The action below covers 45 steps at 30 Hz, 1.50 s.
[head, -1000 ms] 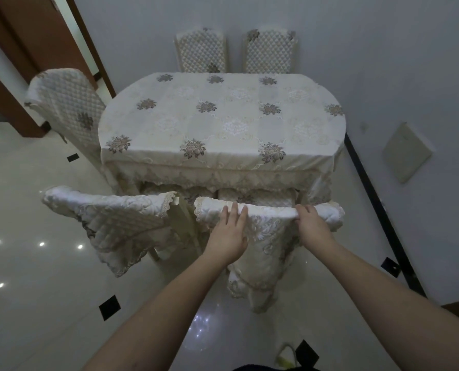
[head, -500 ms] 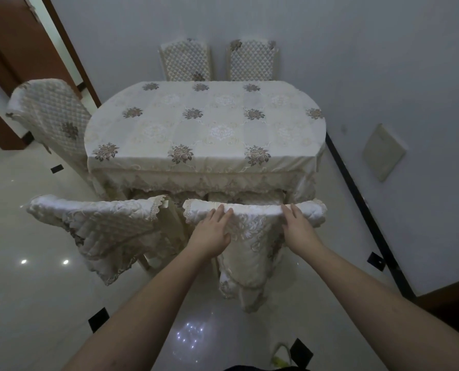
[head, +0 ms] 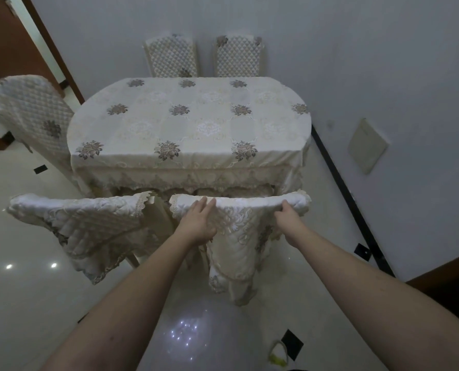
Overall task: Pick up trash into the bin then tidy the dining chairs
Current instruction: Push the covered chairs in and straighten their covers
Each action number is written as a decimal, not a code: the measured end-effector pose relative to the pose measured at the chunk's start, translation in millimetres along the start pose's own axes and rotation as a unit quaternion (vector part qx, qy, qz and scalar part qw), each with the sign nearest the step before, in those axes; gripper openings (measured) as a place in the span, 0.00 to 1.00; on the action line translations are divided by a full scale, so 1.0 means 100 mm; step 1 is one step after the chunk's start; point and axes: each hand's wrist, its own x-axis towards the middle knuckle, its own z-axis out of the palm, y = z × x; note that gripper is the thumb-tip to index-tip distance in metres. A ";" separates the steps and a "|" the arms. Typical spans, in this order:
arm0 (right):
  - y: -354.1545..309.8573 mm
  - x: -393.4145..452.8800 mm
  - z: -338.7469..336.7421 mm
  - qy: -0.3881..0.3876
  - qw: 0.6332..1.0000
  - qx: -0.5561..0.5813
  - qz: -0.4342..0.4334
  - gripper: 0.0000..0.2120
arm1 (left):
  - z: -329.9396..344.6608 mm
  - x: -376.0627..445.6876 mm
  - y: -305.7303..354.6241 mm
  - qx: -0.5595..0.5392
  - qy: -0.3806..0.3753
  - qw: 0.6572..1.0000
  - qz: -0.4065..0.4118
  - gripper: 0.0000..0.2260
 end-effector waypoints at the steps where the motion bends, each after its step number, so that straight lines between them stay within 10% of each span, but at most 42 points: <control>1: 0.00 0.02 0.01 -0.004 1.000 0.016 -0.004 0.25 | 0.02 -0.01 0.00 0.003 -0.001 1.000 -0.002 0.39; 22: 0.18 -0.30 -0.28 -0.029 0.983 -0.146 -0.112 0.31 | 0.17 -0.15 0.19 0.063 0.054 0.997 0.006 0.34; 36: 0.62 -0.79 -0.63 0.150 0.852 -0.453 -0.215 0.29 | 0.19 -0.32 0.94 0.187 0.074 0.964 0.176 0.29; 45: 0.97 -0.77 -1.39 0.192 0.856 -0.431 -0.210 0.29 | -0.07 -0.22 2.08 0.228 0.052 0.950 0.208 0.29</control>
